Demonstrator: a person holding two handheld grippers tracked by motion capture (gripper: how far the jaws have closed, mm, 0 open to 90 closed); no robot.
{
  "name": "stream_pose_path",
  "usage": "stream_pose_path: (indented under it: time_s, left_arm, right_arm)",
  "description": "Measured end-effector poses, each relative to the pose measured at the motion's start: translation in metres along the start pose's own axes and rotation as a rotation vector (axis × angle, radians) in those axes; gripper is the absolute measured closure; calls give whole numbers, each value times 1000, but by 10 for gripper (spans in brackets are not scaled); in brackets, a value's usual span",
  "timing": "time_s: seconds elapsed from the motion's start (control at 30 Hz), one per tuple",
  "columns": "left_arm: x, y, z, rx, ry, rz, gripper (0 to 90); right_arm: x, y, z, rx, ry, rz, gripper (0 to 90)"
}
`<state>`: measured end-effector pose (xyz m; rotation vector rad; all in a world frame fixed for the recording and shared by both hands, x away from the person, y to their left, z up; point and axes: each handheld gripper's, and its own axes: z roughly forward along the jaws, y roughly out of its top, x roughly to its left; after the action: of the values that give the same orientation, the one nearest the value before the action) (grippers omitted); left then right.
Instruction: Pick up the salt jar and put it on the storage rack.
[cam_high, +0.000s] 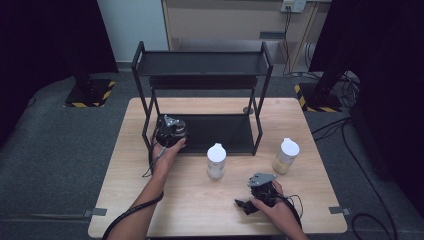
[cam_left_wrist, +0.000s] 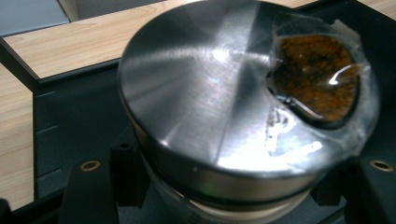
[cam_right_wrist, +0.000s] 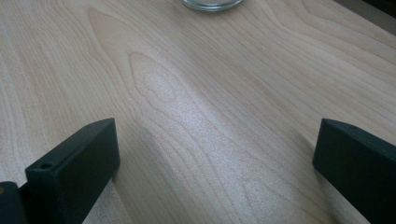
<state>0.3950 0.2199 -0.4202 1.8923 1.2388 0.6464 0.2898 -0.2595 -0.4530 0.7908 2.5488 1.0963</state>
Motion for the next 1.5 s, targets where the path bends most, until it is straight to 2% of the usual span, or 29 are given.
stream_pose_path:
  time_s: [0.43,0.47,0.53,0.67,0.83,1.27,1.5]
  left_arm:
    - [1,-4,0,-16,-7,-8,295]
    - [3,-4,0,-17,-15,-11,283]
    - [4,-5,0,-21,-21,-8,196]
    - [2,-8,-3,-31,-9,14,117]
    - [1,-7,-6,-23,-4,56,73]
    - [-8,-6,-17,-23,32,133,46]
    - [-11,-7,-23,-30,48,157,46]
  right_arm:
    - [0,0,0,0,0,0,10]
    - [0,0,0,0,0,0,10]
    - [0,0,0,0,0,0,10]
    - [0,0,0,0,0,0,10]
    - [0,0,0,0,0,0,10]
    - [0,0,0,0,0,0,10]
    - [0,0,0,0,0,0,10]
